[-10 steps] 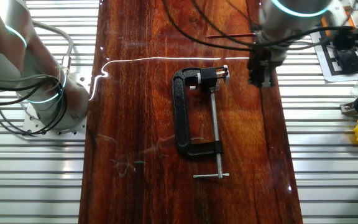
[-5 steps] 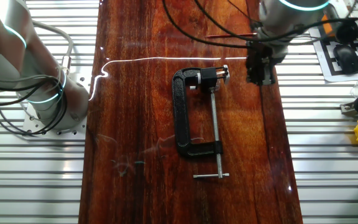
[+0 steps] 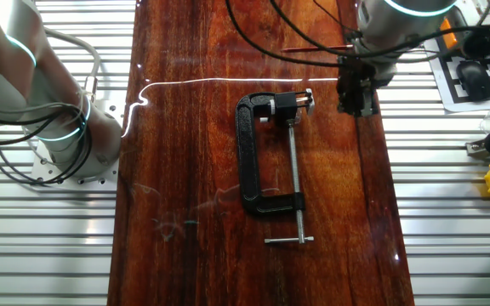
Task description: Insert the pencil into the pencil sharpener
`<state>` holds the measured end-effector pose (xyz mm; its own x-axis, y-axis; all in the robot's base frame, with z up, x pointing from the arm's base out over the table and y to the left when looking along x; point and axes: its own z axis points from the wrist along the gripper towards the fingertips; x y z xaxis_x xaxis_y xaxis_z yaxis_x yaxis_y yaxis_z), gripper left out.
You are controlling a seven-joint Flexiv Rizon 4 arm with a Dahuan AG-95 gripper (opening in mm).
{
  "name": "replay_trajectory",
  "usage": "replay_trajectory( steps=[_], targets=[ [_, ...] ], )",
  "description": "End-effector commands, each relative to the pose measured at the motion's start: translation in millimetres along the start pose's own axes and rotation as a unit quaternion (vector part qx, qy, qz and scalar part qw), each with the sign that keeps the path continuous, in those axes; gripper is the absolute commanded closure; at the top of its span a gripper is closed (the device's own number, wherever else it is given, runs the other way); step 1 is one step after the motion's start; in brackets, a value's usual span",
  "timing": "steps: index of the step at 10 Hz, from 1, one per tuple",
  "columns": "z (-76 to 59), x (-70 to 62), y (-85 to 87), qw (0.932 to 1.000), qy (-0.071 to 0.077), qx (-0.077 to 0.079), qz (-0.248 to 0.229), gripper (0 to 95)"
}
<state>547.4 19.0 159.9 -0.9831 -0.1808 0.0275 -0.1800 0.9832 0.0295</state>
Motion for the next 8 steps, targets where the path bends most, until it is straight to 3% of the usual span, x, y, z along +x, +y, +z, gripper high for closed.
replay_trajectory(
  steps=[1, 4, 8],
  targets=[
    [15.9, -8.6, 26.1, 0.9998, -0.013, 0.003, 0.016, 95.0],
    [35.6, -22.3, 74.9, 0.9985, -0.011, 0.006, 0.054, 95.0],
    [36.6, -22.8, 77.5, 0.9994, 0.003, 0.004, -0.035, 95.0]
  ],
)
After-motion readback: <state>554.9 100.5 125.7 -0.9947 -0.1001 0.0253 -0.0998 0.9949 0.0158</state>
